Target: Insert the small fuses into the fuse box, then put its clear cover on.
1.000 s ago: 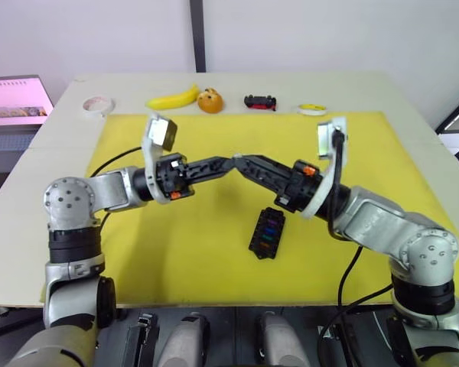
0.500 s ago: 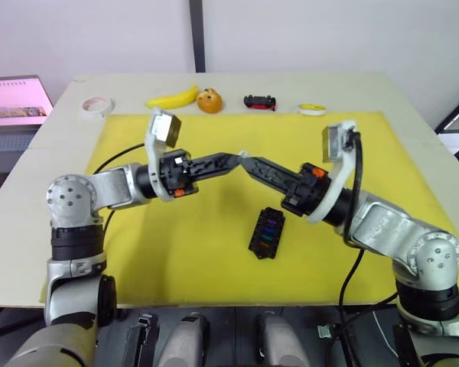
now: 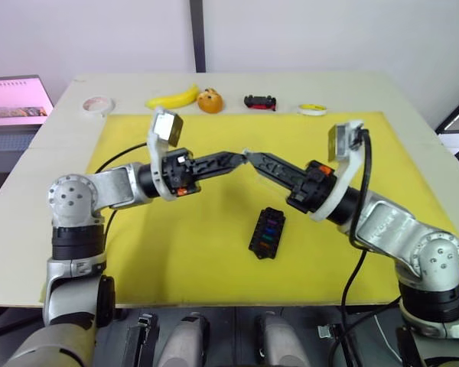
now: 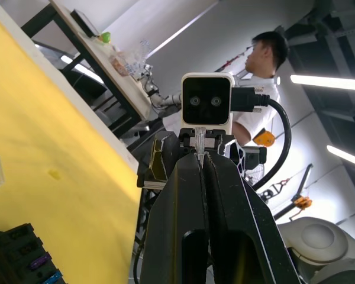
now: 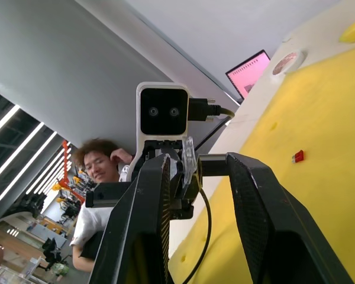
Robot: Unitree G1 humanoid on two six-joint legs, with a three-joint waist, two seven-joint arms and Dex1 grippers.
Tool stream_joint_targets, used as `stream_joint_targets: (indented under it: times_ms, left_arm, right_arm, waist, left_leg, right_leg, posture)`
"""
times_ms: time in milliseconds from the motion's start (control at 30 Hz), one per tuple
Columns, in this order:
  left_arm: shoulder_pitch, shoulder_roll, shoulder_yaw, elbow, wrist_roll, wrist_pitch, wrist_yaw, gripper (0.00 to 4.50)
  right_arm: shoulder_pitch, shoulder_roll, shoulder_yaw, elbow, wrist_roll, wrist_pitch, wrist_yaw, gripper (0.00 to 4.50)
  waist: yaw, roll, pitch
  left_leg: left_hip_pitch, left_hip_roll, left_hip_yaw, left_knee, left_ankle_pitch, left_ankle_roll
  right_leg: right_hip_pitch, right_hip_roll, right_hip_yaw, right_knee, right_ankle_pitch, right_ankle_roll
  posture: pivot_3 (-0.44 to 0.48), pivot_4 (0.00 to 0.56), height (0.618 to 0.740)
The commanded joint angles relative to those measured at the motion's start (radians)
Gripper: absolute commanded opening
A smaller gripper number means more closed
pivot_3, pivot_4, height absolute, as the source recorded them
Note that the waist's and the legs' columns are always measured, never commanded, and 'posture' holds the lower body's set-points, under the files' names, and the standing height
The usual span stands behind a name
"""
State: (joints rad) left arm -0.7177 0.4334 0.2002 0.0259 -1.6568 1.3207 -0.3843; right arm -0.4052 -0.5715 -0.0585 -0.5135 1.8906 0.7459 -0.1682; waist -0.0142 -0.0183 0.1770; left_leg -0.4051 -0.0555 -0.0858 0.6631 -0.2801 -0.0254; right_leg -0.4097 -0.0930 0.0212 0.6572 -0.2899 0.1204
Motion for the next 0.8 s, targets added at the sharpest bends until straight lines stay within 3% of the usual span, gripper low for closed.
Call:
stream_joint_targets:
  times_ms: [33, 500, 600, 800]
  left_arm:
    - [-0.009, 0.012, -0.004, -0.033, -0.043, -0.017, 0.007, 0.00]
    - [-0.001, 0.019, -0.024, -0.028, -0.059, -0.043, 0.021, 0.00]
    - [0.004, 0.021, -0.025, -0.027, -0.066, -0.044, 0.025, 0.00]
    - [0.009, 0.025, -0.029, -0.028, -0.069, -0.046, 0.025, 0.00]
  right_arm:
    - [-0.018, -0.006, -0.021, -0.014, 0.015, -0.018, 0.012, 1.54]
    - [-0.034, -0.026, -0.022, -0.009, 0.027, -0.020, 0.006, 1.54]
    - [-0.035, -0.026, -0.024, -0.010, 0.027, -0.026, 0.003, 0.38]
    - [-0.038, -0.037, -0.026, -0.010, 0.036, -0.020, 0.008, 0.38]
  waist:
    - [0.000, 0.000, 0.000]
    - [0.000, 0.000, 0.000]
    - [0.000, 0.000, 0.000]
    - [0.000, 0.000, 0.000]
  left_leg:
    - [0.000, 0.000, 0.000, 0.000, 0.000, 0.000]
    - [0.000, 0.000, 0.000, 0.000, 0.000, 0.000]
    - [0.000, 0.000, 0.000, 0.000, 0.000, 0.000]
    - [0.000, 0.000, 0.000, 0.000, 0.000, 0.000]
  right_leg:
    - [0.000, 0.000, 0.000, 0.000, 0.000, 0.000]
    - [0.000, 0.000, 0.000, 0.000, 0.000, 0.000]
    - [0.000, 0.000, 0.000, 0.000, 0.000, 0.000]
    - [0.000, 0.000, 0.000, 0.000, 0.000, 0.000]
  posture:
    - [0.000, 0.150, 0.740]
    - [0.000, 0.150, 0.740]
    - [0.000, 0.150, 0.740]
    - [0.000, 0.150, 0.740]
